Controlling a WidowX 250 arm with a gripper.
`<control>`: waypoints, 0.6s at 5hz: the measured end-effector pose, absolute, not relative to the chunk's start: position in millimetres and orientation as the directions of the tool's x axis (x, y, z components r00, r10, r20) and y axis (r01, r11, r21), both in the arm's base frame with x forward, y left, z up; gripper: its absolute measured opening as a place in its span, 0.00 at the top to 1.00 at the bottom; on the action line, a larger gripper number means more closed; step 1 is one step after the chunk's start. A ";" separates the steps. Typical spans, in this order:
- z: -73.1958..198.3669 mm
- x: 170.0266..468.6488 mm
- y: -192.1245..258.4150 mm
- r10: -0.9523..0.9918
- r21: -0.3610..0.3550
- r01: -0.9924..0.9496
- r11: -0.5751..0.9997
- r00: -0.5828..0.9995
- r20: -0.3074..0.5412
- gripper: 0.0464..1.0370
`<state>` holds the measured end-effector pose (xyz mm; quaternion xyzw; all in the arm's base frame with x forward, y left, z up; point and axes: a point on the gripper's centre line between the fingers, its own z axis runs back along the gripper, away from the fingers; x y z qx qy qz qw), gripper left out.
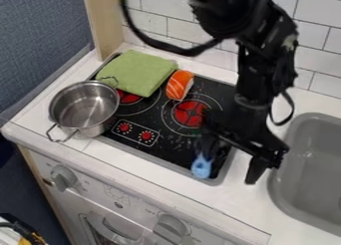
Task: Place the blue object on the right burner
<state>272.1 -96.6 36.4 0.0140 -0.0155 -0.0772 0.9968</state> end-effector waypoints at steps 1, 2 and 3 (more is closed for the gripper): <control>51.6 265.9 -98.1 -0.211 0.028 0.209 0.978 0.972 0.107 0.04; 52.5 269.3 -83.8 -0.160 0.029 0.158 0.987 0.980 0.115 0.04; 29.4 278.8 -66.8 -0.100 0.042 0.099 0.994 0.995 0.028 0.04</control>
